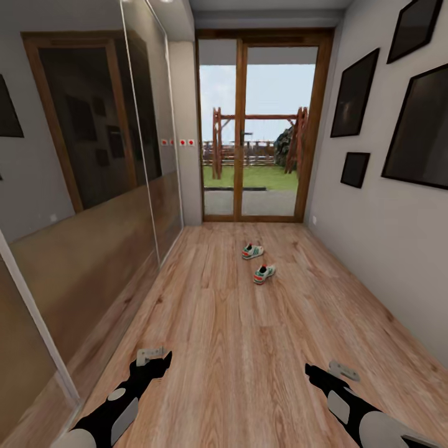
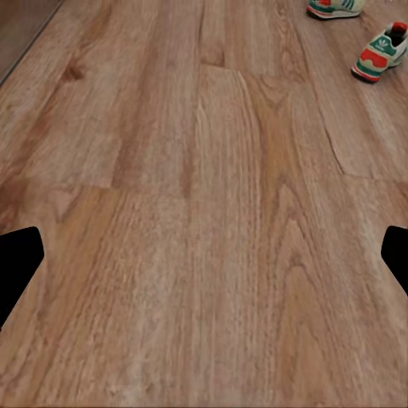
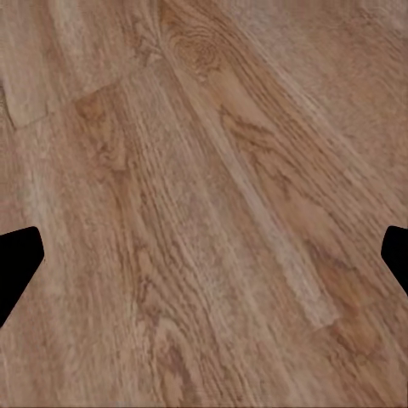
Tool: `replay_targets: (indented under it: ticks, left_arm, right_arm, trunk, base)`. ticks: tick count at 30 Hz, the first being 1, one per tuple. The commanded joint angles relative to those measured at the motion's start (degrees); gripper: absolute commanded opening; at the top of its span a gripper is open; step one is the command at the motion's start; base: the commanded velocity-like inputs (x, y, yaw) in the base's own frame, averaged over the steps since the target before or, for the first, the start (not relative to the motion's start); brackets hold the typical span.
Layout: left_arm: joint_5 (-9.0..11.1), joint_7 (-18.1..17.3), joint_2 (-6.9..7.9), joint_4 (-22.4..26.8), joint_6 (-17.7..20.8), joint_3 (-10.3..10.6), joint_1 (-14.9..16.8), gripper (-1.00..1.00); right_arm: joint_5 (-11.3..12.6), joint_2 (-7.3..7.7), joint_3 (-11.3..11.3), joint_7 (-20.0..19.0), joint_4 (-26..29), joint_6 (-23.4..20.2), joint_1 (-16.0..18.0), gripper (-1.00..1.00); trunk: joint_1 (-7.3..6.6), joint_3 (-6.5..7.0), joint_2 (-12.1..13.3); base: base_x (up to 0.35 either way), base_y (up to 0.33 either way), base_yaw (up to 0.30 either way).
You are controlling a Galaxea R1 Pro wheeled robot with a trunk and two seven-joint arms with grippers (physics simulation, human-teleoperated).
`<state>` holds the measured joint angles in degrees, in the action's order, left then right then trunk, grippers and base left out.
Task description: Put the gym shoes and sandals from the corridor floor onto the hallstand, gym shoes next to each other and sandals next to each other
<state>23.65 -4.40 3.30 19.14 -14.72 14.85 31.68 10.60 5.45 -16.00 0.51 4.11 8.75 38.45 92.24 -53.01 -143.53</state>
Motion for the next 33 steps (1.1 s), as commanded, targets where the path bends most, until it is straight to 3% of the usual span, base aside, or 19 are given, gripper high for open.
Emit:
replay_targets:
  ticks: [1, 33]
  left_arm:
    - [0.6, -0.2, 0.04, -0.1, -0.2, 0.4, 0.0, 1.00]
    - [0.6, -0.2, 0.04, -0.1, -0.2, 0.4, 0.0, 1.00]
  right_arm:
    - [0.6, 0.00, 0.1, 0.0, -0.1, 0.2, 0.0, 1.00]
    - [0.6, 0.00, 0.1, 0.0, -0.1, 0.2, 0.0, 1.00]
  trunk:
    - [0.02, -0.06, 0.0]
    - [0.02, -0.06, 0.0]
  base:
    - [0.347, 0.000, 0.000]
    - [0.347, 0.000, -0.010]
